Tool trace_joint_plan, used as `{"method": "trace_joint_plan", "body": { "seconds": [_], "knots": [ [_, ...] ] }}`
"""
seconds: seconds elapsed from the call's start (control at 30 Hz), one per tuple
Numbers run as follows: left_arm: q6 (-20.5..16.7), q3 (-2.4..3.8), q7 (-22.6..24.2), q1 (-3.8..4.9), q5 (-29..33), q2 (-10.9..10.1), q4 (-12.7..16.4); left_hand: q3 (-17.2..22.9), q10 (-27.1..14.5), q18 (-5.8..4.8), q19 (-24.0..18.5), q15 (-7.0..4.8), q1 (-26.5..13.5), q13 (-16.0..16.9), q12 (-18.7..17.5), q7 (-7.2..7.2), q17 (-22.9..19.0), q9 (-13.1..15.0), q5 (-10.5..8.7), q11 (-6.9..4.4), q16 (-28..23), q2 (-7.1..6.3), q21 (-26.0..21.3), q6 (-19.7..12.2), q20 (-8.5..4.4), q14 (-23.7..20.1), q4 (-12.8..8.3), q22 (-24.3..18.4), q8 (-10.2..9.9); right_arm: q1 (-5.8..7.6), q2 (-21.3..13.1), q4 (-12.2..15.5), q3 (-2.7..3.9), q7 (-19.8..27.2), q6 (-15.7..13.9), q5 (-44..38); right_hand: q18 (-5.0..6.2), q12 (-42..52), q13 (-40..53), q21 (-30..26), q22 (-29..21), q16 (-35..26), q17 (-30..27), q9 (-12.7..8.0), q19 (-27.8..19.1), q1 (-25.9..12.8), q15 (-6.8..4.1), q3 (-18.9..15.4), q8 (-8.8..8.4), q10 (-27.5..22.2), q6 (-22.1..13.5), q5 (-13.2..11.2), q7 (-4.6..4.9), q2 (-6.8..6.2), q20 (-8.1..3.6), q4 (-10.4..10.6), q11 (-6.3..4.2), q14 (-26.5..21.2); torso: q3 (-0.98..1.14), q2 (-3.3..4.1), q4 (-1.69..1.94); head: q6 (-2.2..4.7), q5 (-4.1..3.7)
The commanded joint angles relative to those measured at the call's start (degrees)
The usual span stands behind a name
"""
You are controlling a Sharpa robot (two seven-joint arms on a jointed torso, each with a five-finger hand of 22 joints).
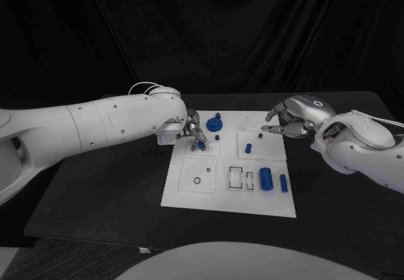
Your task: Assemble the parts on the task board
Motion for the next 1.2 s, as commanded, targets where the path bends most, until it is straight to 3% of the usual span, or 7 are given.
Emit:
{"method": "trace_joint_plan", "body": {
  "seconds": [0.03, 1.2],
  "knots": [
    [0.4, 0.04, 1.0, -0.13, 0.2, 0.2, 0.0, 4.3, 6.2, 0.81, -0.3, -0.33, -0.8, 15.6, 1.2, 0.04, 15.9, 0.6, -0.46, -0.42, 1.0, 0.14, -0.7, -0.1, 0.06, 6.5, -0.6, 5.3, -0.7, -0.14, 0.1, 0.0, 0.05, -1.1, 0.2, -0.4, 0.06, 1.0, 15.1, -0.2, 12.8, 0.7, 15.1, 0.2, 1.4, 0.5, 0.30, 1.9, -0.18, 5.4, -0.3, 0.6, 0.44, 0.41, 0.19, -0.1, 0.41, 5.9, 0.02, -0.01, -0.04, 0.01, 0.09],
    [1.0, 0.03, 0.9, -0.46, 0.2, 0.1, -0.1, 4.1, 6.2, 0.91, -0.5, -0.29, -0.8, 15.6, 1.2, 0.13, 15.9, 0.7, -1.81, -0.35, 1.0, -0.16, -1.2, -0.5, 0.09, 6.5, -0.6, 5.0, -0.9, -0.36, 0.2, -0.2, 0.05, -1.2, 0.4, -0.4, 0.09, 1.0, 15.1, -0.3, 12.7, 0.6, 14.9, 0.1, 1.3, 0.7, 0.30, 1.9, -0.25, 5.4, -0.3, 0.6, 0.47, 0.42, 0.19, -0.1, 0.41, 5.8, 0.03, -0.04, -0.02, 0.01, 0.13]
  ]
}}
